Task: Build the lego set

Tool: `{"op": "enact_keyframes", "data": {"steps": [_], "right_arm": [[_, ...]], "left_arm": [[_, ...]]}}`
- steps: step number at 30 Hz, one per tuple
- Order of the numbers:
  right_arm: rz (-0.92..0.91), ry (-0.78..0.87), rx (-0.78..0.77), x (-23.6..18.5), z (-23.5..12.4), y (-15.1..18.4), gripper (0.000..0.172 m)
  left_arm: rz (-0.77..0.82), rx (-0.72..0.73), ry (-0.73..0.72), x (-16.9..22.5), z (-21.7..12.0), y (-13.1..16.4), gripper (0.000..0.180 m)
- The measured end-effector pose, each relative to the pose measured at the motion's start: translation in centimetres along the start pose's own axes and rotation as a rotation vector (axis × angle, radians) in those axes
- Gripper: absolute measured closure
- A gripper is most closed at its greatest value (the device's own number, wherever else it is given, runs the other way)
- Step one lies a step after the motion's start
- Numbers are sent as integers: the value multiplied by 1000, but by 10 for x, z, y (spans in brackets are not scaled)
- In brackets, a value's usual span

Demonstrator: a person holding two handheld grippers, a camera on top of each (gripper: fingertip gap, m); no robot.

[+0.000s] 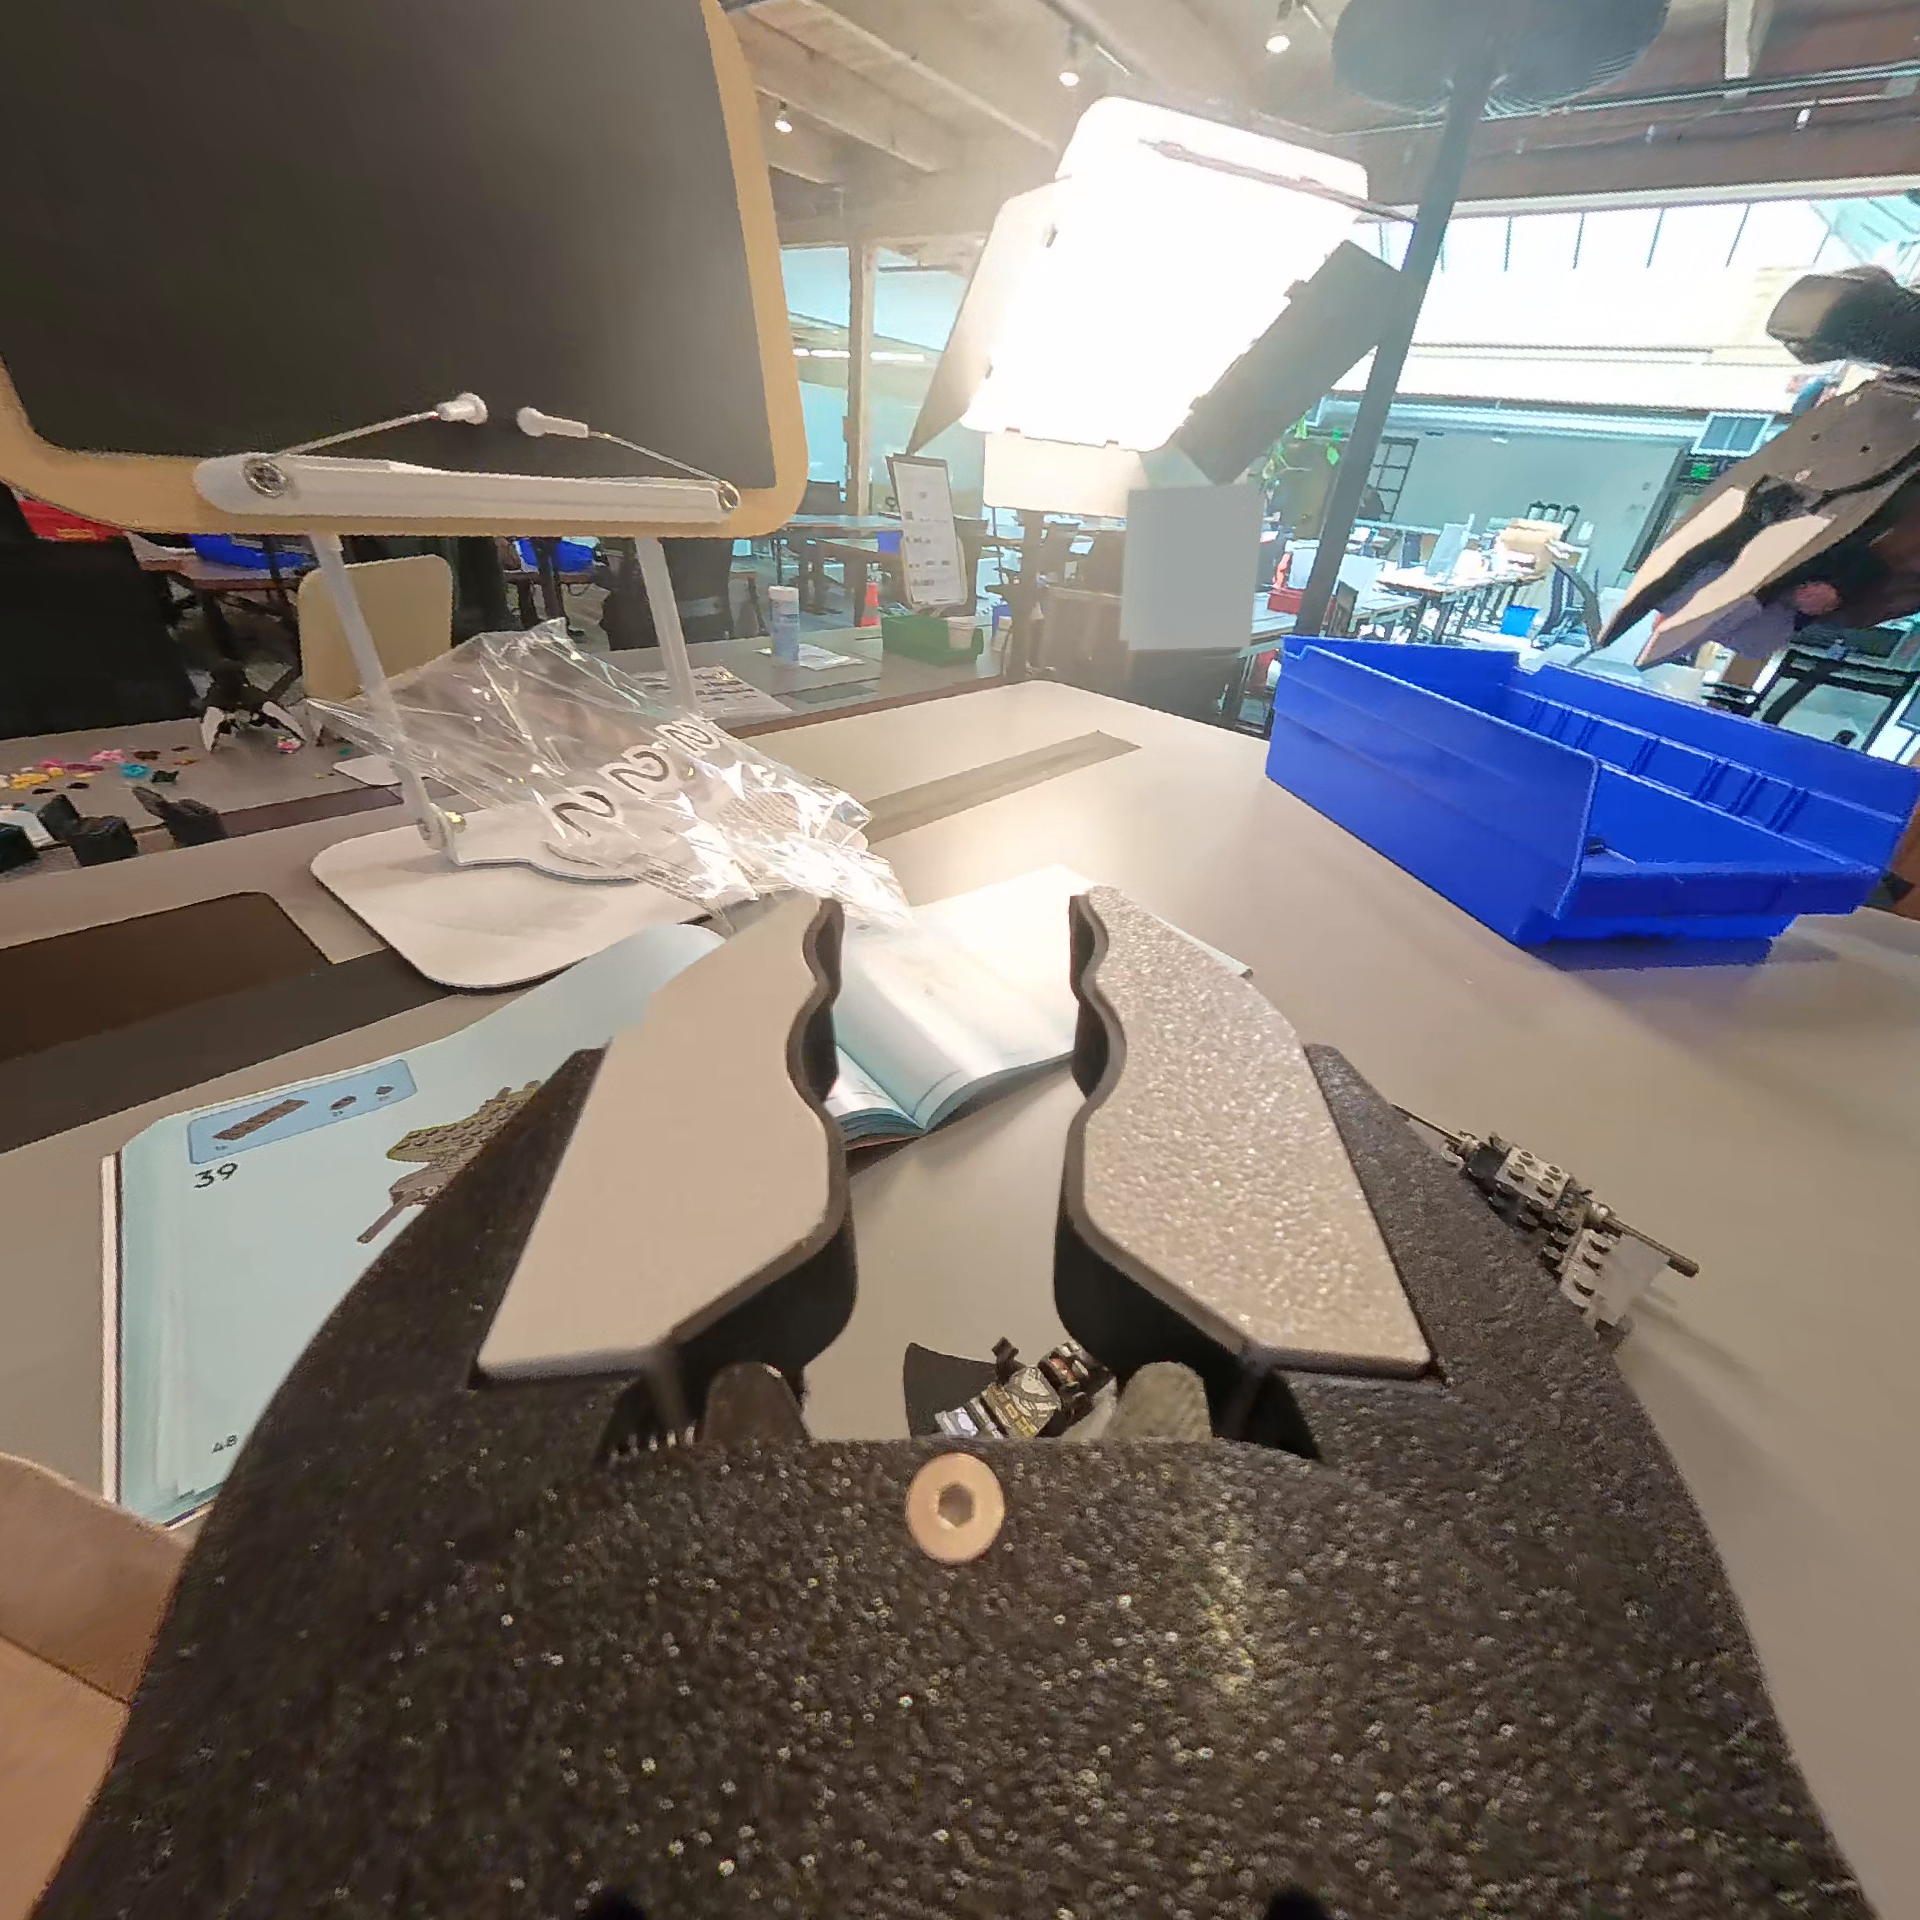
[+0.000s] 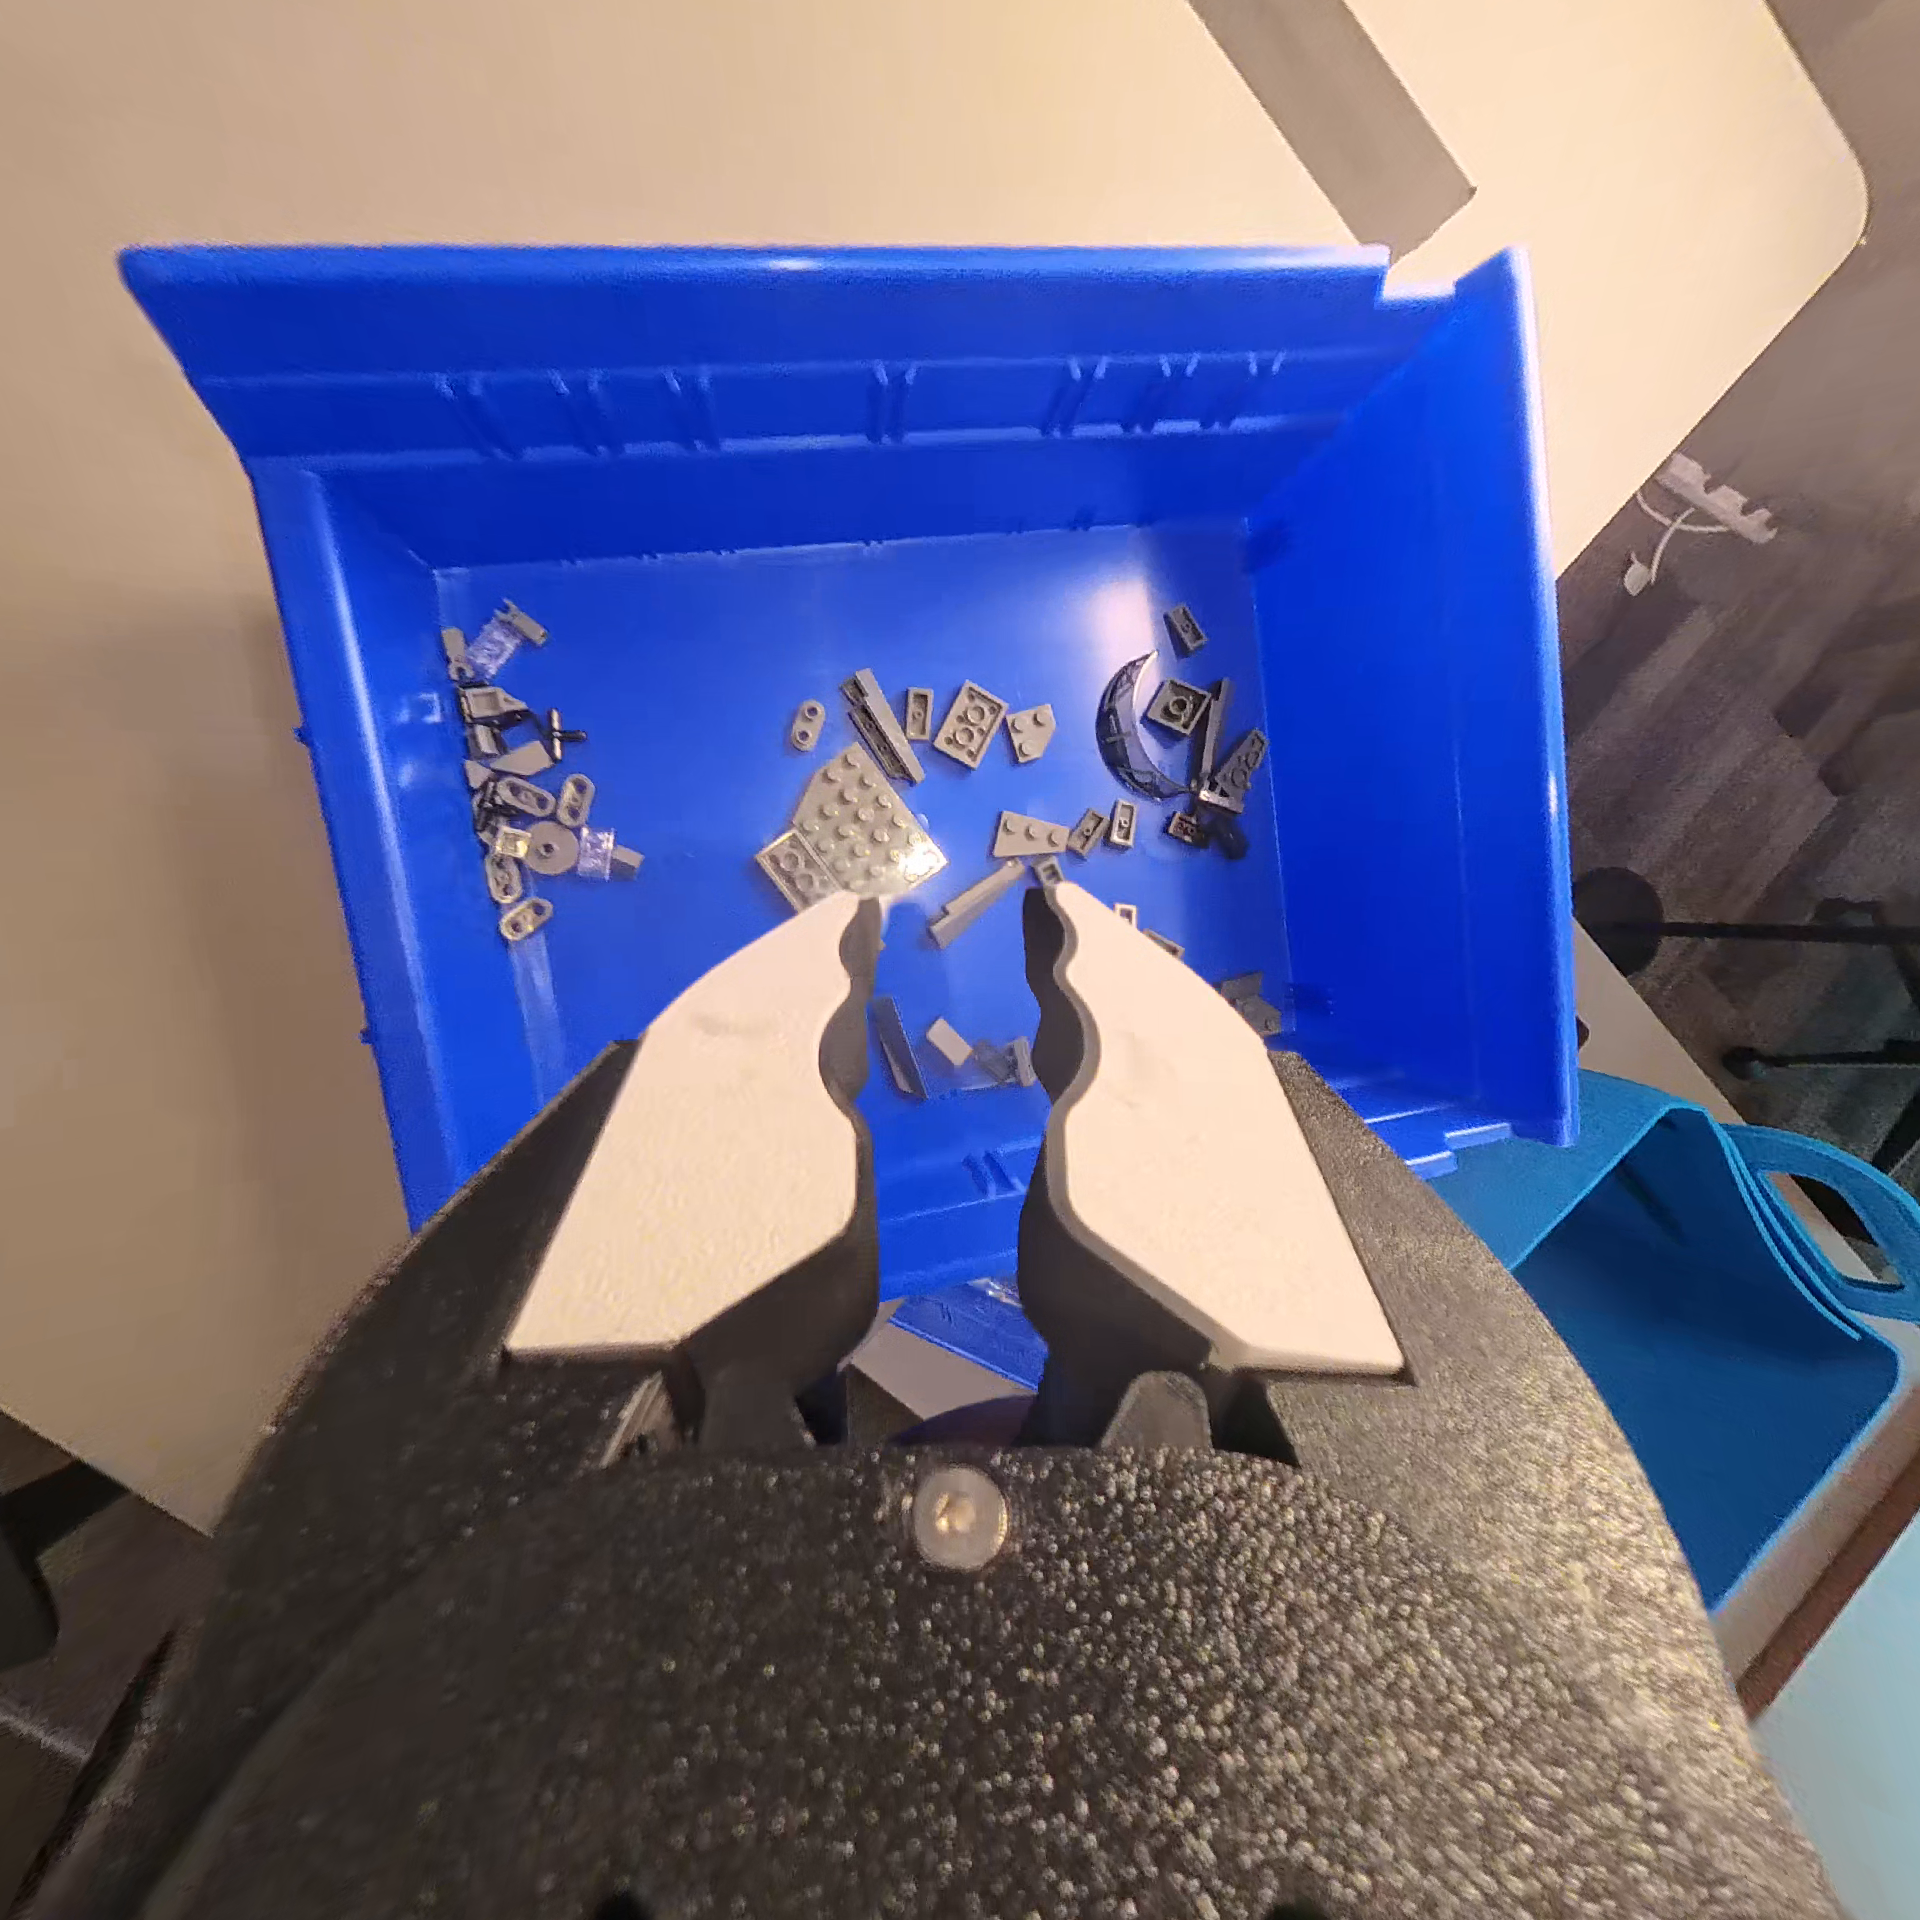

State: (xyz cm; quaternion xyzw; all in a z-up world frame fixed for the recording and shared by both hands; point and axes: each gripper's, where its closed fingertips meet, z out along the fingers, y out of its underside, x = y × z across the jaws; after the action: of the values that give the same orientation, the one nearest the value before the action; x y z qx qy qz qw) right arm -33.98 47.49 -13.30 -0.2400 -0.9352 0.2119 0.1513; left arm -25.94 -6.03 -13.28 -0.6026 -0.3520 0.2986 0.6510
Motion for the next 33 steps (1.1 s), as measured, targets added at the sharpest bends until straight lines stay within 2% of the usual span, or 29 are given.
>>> {"op": "enact_keyframes", "data": {"steps": [7,16,33], "right_arm": [[7,4,5,12,-4,5,144],[20,4,-6,15,-8,18,144],[-29,-79,-56,-1,14,21,144]], "left_arm": [[-16,-53,-7,-2,5,13,131],[-50,-67,14,-3,7,15,131],[-33,-100,49,3,11,20,132]]}}
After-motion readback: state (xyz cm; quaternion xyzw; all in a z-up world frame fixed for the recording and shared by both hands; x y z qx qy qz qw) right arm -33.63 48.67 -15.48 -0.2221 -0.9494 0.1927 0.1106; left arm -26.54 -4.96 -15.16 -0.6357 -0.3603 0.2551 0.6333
